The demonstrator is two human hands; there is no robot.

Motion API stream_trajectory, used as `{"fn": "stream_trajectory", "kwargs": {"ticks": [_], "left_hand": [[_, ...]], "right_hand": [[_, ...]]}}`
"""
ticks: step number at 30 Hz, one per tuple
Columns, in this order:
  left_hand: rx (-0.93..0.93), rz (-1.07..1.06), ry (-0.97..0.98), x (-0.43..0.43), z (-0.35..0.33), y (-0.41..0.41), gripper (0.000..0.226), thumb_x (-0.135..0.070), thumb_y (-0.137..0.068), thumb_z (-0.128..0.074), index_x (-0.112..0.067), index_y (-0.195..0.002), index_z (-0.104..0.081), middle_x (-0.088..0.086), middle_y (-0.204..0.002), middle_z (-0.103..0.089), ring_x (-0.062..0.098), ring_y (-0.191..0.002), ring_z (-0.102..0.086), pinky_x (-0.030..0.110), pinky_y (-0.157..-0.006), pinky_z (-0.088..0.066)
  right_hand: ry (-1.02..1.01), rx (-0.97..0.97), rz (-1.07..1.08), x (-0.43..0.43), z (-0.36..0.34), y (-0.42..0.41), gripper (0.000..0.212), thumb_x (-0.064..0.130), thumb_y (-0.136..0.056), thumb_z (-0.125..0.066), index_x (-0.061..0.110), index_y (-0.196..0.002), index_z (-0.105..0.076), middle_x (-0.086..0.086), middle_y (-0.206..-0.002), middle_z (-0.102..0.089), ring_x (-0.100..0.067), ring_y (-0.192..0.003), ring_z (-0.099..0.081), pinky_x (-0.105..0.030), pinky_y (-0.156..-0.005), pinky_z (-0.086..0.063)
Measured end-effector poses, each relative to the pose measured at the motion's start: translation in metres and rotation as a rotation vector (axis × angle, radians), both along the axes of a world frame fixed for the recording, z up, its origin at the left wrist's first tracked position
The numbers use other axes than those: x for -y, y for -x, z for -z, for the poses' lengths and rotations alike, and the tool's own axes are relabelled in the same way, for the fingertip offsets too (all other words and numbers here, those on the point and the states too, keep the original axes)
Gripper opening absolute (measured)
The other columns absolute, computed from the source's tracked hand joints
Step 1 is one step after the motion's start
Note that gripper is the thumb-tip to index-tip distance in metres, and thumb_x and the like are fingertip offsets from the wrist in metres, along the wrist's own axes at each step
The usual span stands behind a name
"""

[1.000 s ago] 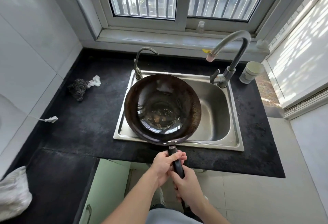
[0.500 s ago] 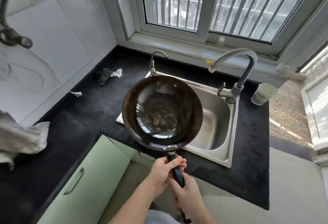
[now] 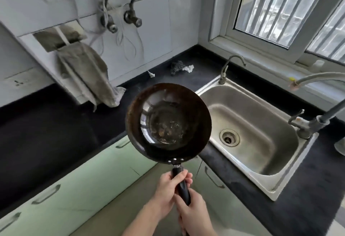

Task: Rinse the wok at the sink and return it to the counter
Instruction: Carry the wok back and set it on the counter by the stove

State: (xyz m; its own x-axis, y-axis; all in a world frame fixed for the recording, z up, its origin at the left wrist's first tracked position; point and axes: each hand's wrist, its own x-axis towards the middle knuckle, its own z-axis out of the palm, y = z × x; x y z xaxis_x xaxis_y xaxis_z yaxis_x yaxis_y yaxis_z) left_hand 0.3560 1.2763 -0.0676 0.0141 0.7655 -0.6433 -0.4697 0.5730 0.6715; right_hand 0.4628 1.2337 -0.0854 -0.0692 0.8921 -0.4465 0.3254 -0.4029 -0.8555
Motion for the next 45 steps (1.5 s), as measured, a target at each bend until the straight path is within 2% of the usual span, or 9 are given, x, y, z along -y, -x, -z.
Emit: {"fn": "stream_trajectory", "kwargs": {"ticks": [11,15,18,21,29,34,38,42,45], "left_hand": [[0.066,-0.41,0.0,0.111,-0.007,0.112,0.013,-0.004,-0.091,-0.064,0.007,-0.096,-0.067,0.016,-0.088,-0.071,0.023,-0.077,-0.067,0.031,-0.076,-0.056],[0.087,-0.539,0.013,0.168,-0.005,0.148,0.012,-0.006,-0.09,-0.066,0.006,-0.094,-0.068,0.016,-0.088,-0.07,0.023,-0.077,-0.066,0.032,-0.075,-0.055],[0.08,-0.599,0.023,0.21,-0.001,0.171,0.011,-0.008,-0.089,-0.068,0.002,-0.088,-0.071,0.015,-0.086,-0.071,0.024,-0.077,-0.066,0.036,-0.082,-0.05],[0.073,-0.661,0.027,0.249,0.0,0.193,0.011,-0.011,-0.088,-0.069,-0.002,-0.084,-0.074,0.014,-0.084,-0.072,0.022,-0.076,-0.068,0.038,-0.085,-0.046],[0.061,-0.872,-0.003,0.337,-0.002,0.252,0.015,-0.011,-0.091,-0.066,-0.002,-0.081,-0.073,0.017,-0.083,-0.069,0.024,-0.078,-0.064,0.037,-0.084,-0.047],[0.074,-1.05,0.01,0.369,0.0,0.279,0.015,-0.01,-0.092,-0.065,0.004,-0.089,-0.069,0.016,-0.083,-0.069,0.023,-0.078,-0.065,0.033,-0.08,-0.051],[0.08,-1.182,0.003,0.382,0.0,0.301,0.015,-0.008,-0.093,-0.061,0.006,-0.093,-0.066,0.015,-0.08,-0.067,0.023,-0.074,-0.061,0.033,-0.077,-0.049],[0.086,-1.339,0.003,0.385,0.001,0.33,0.014,-0.007,-0.093,-0.061,0.006,-0.095,-0.066,0.016,-0.084,-0.069,0.022,-0.072,-0.064,0.03,-0.074,-0.053],[0.073,-1.46,-0.015,0.382,-0.002,0.354,0.015,-0.007,-0.094,-0.06,0.007,-0.095,-0.065,0.016,-0.084,-0.066,0.021,-0.07,-0.063,0.027,-0.07,-0.054]], "right_hand": [[-0.08,0.09,-0.482,0.062,-0.012,0.1,0.007,0.03,-0.08,-0.068,0.031,-0.077,-0.062,0.016,-0.05,-0.062,-0.001,-0.048,-0.059,-0.018,-0.052,-0.044],[-0.096,0.122,-0.632,0.103,-0.013,0.137,0.007,0.028,-0.083,-0.068,0.031,-0.08,-0.063,0.014,-0.049,-0.062,-0.003,-0.047,-0.059,-0.015,-0.05,-0.042],[-0.105,0.155,-0.722,0.134,-0.013,0.161,0.004,0.032,-0.084,-0.066,0.03,-0.084,-0.063,0.008,-0.049,-0.059,-0.004,-0.046,-0.059,-0.014,-0.048,-0.041],[-0.067,0.173,-0.807,0.163,-0.01,0.186,0.016,0.029,-0.084,-0.065,0.017,-0.092,-0.069,0.001,-0.052,-0.06,-0.01,-0.045,-0.061,-0.02,-0.047,-0.045],[-0.025,0.168,-0.985,0.227,-0.011,0.261,0.013,0.031,-0.081,-0.066,0.019,-0.086,-0.068,-0.002,-0.054,-0.065,-0.018,-0.052,-0.066,-0.027,-0.051,-0.05],[-0.057,0.194,-1.17,0.243,-0.011,0.301,0.009,0.031,-0.084,-0.067,0.024,-0.089,-0.067,0.001,-0.06,-0.065,-0.008,-0.052,-0.062,-0.016,-0.05,-0.045],[-0.035,0.166,-1.305,0.246,-0.014,0.338,0.008,0.033,-0.084,-0.068,0.026,-0.081,-0.066,0.004,-0.05,-0.06,-0.006,-0.043,-0.057,-0.021,-0.047,-0.044],[-0.048,0.152,-1.464,0.239,-0.013,0.38,0.01,0.033,-0.087,-0.065,0.023,-0.09,-0.068,0.003,-0.058,-0.063,-0.006,-0.046,-0.059,-0.022,-0.047,-0.044],[-0.068,0.119,-1.586,0.23,-0.017,0.414,0.006,0.027,-0.089,-0.064,0.025,-0.083,-0.065,0.003,-0.059,-0.062,-0.006,-0.046,-0.056,-0.022,-0.048,-0.043]]}}
